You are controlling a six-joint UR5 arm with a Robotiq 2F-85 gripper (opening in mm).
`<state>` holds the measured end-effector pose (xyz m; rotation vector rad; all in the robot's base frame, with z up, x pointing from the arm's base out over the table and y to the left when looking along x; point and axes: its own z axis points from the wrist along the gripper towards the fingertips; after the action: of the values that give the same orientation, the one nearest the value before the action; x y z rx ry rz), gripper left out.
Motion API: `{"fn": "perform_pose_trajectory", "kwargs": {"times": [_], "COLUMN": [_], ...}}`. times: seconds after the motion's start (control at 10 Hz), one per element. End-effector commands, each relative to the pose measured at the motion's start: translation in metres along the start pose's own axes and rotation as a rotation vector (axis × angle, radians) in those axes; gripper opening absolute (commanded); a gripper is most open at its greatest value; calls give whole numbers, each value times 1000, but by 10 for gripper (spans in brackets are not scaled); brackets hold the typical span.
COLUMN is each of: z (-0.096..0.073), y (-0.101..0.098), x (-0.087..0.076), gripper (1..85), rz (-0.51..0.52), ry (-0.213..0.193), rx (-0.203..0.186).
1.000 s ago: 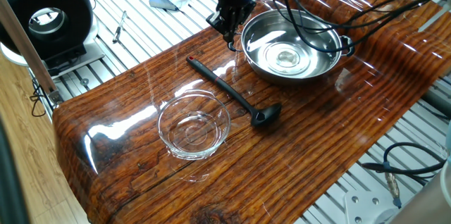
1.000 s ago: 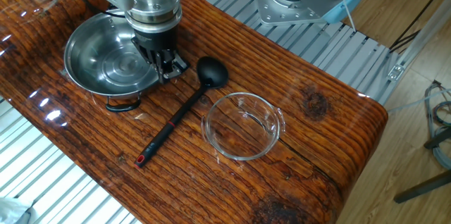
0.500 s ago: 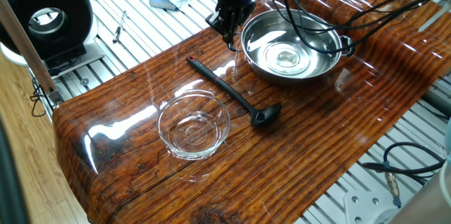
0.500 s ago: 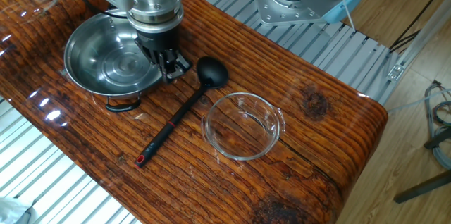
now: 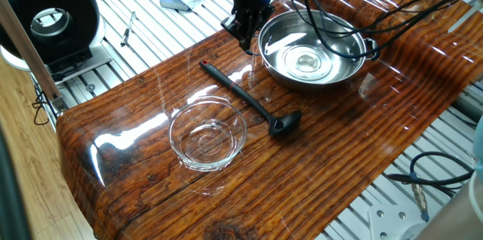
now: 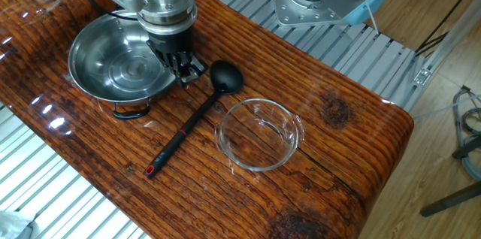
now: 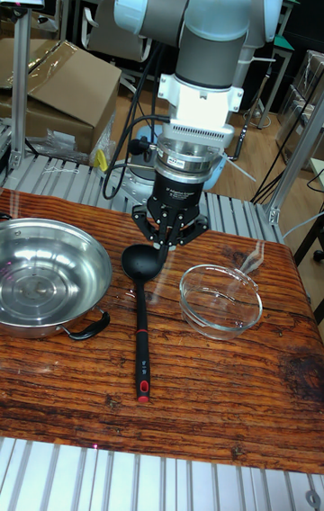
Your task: Scoop water with a large spoon from one bowl to another
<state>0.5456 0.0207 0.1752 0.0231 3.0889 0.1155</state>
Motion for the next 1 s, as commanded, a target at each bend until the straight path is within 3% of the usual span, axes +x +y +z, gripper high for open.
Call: {"fn": "perform_pose_trajectory", "kwargs": {"times": [0.0, 0.3, 0.6, 0.8, 0.9], "z": [-2, -2, -2, -2, 0], "y": [7, 6, 8, 5, 8], "x": [-8, -19, -20, -11, -15], "gripper": [10, 10, 10, 10, 10], "rz": [1, 9, 2, -10, -15], "ry": [-30, -71, -77, -44, -25], "rx": [-28, -27, -33, -22, -34]}}
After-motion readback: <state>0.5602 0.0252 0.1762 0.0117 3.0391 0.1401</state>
